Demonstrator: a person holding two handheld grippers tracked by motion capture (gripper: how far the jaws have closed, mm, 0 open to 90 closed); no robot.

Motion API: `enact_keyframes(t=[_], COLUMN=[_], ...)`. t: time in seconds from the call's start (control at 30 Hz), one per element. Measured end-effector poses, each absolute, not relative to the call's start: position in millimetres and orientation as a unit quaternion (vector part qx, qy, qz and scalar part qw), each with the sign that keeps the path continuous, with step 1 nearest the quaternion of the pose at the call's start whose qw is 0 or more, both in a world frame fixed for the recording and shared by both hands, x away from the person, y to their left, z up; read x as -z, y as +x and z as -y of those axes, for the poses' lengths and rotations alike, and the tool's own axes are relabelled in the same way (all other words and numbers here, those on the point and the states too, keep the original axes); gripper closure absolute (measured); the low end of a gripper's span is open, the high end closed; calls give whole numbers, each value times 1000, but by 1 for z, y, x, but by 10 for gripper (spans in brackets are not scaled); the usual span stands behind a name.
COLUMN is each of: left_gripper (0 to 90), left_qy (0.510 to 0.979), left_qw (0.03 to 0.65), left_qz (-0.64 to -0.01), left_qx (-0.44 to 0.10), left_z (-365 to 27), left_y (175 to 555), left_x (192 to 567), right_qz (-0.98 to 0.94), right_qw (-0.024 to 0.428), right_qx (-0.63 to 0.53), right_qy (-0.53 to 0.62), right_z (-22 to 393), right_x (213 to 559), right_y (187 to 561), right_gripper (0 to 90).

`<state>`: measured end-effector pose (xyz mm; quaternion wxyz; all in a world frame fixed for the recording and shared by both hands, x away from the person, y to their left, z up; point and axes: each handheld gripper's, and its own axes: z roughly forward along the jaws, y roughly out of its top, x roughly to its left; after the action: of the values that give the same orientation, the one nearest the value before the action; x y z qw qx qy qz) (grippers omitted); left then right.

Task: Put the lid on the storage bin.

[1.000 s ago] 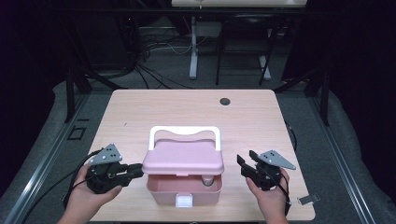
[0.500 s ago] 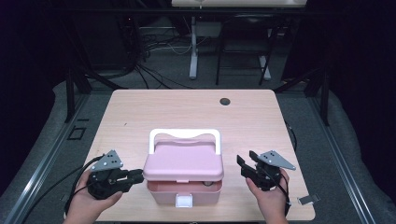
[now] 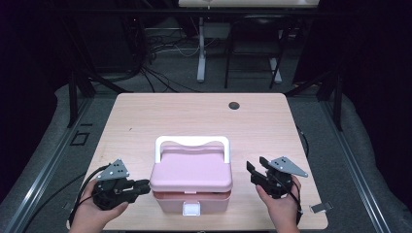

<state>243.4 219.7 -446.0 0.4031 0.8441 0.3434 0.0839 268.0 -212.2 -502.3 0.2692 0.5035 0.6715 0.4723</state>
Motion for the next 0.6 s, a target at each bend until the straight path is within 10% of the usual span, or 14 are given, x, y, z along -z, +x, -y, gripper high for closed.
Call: enact_keyframes(t=[0.6], left_gripper=[764], left_qy=[844], left_qw=[400], left_qz=[-349], left_qx=[-77], left_z=[-221], left_y=[242], left_x=[454], right_qz=[-671], right_qw=[271], right_qx=[-473], right_qy=[502], right_z=[212], right_x=[503], right_y=[268], right_gripper=[468])
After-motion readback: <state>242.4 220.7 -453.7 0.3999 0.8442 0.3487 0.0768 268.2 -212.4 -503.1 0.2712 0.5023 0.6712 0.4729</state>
